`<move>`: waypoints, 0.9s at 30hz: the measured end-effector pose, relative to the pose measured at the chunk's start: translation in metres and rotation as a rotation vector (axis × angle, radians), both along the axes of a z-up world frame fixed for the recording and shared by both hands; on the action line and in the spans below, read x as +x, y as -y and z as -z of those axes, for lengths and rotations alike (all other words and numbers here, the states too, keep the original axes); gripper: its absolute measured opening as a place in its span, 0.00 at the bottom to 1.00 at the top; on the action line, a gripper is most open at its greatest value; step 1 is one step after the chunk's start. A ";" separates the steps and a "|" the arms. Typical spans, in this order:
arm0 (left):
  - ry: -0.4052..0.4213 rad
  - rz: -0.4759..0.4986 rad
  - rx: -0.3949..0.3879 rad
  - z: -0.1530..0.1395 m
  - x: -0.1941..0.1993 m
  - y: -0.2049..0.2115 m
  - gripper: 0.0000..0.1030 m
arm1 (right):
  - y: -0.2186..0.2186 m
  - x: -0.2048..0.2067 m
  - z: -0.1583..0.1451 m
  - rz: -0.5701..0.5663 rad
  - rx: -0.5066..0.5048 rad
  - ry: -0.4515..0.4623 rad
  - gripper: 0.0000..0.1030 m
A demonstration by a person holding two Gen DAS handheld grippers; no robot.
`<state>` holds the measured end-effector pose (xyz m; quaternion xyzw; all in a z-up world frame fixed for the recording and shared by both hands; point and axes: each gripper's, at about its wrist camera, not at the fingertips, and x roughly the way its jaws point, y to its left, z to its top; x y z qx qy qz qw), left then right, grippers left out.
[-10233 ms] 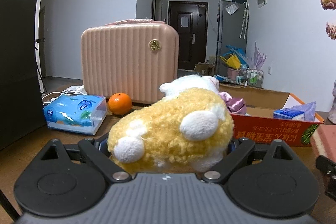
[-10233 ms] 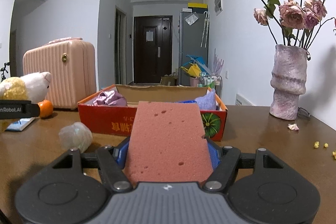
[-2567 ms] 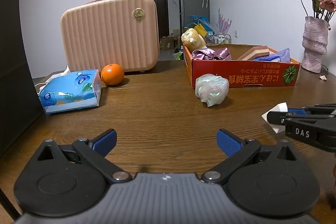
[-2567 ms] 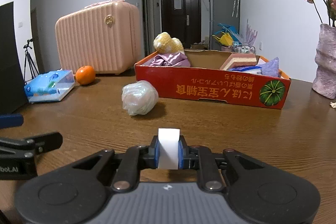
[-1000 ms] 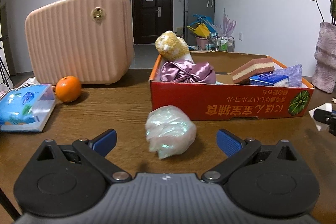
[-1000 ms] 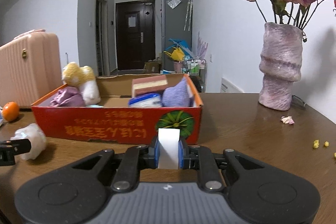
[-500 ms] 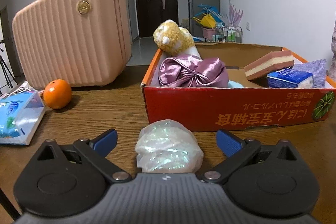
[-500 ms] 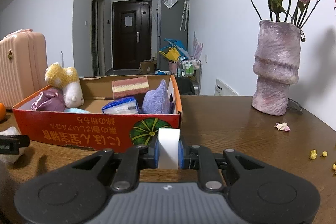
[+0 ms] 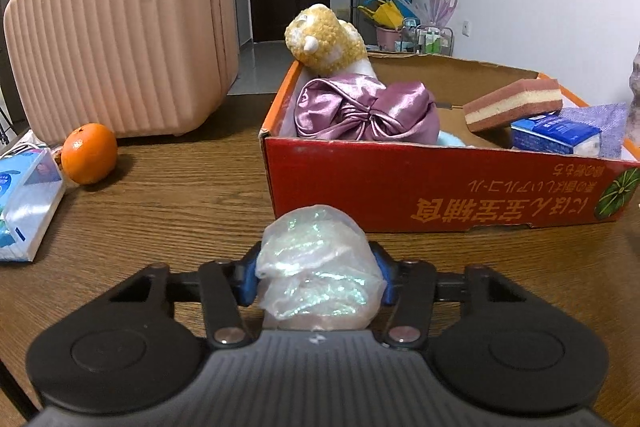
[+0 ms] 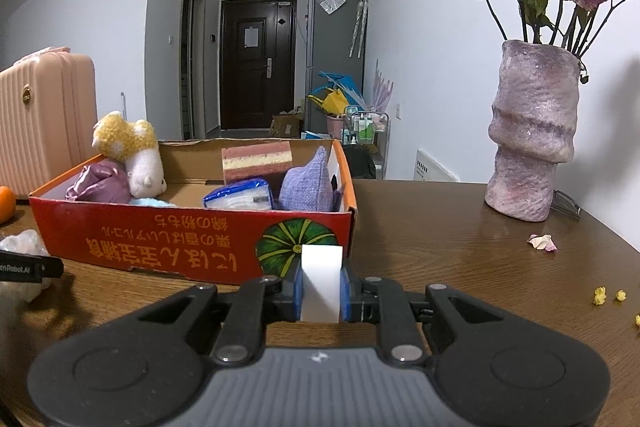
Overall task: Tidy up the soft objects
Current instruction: 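Carry the iridescent bag and white paper over the box with both tools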
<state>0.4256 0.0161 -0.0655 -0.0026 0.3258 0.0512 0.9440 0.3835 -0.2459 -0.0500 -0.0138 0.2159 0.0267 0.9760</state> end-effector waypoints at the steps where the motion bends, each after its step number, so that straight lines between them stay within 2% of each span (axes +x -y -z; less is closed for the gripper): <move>1: 0.002 0.002 -0.003 0.000 -0.001 0.000 0.46 | 0.000 0.000 0.000 -0.001 0.000 0.000 0.17; 11: 0.043 0.013 -0.004 -0.007 -0.010 0.002 0.42 | -0.001 -0.002 0.000 -0.005 -0.003 0.004 0.17; 19: 0.139 0.022 0.021 -0.023 -0.030 0.008 0.42 | -0.010 -0.014 -0.005 -0.023 -0.036 0.066 0.17; 27: 0.196 0.020 -0.012 -0.039 -0.055 0.007 0.42 | -0.015 -0.029 -0.015 -0.013 -0.018 0.114 0.17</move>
